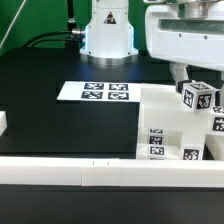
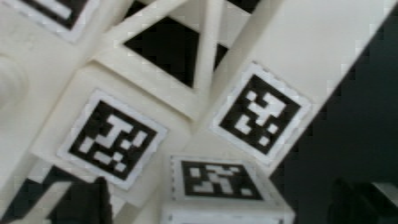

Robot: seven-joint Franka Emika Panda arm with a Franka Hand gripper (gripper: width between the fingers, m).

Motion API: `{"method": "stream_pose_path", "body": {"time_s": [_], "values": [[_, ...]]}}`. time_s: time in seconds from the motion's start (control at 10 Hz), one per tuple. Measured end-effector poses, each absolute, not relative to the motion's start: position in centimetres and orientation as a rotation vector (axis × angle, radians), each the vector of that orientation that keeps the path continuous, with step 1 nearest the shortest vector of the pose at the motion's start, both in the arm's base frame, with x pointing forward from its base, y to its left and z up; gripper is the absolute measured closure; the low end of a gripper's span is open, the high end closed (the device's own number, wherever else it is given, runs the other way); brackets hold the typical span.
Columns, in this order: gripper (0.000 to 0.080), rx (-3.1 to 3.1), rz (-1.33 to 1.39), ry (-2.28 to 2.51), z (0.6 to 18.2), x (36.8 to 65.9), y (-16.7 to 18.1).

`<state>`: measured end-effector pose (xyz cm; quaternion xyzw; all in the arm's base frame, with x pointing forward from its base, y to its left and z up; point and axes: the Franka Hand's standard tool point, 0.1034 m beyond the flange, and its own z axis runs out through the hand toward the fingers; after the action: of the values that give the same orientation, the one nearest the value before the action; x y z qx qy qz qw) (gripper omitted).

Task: Assemble chair

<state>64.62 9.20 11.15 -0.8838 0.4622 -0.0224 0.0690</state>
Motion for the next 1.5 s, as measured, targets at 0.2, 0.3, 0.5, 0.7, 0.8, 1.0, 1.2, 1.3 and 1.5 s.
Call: {"method": "stream_pose_path", "body": {"time_s": [0.2, 0.3, 0.5, 0.7, 0.8, 1.0, 1.2, 1.3, 1.5], "values": [[0.0152, -2.772, -0.083, 1.169, 11.15, 64.61, 9.19], [0.0150, -2.828, -0.088, 1.047, 11.19, 64.60, 9.20], [0.0150, -2.987, -0.107, 0.656, 11.35, 64.72, 9.28], [0.0150, -3.060, -0.083, 0.343, 11.57, 65.06, 9.42], [0.0150, -3.088, -0.080, 0.208, 11.62, 65.22, 9.47], [0.0150, -3.110, -0.080, -0.015, 11.50, 65.16, 9.49], [0.0150, -3.109, -0.092, -0.173, 11.43, 65.22, 9.21], [0.0150, -3.107, -0.094, -0.229, 11.43, 65.24, 9.12], [0.0277, -3.106, -0.137, -0.274, 11.10, 65.31, 9.27]]}}
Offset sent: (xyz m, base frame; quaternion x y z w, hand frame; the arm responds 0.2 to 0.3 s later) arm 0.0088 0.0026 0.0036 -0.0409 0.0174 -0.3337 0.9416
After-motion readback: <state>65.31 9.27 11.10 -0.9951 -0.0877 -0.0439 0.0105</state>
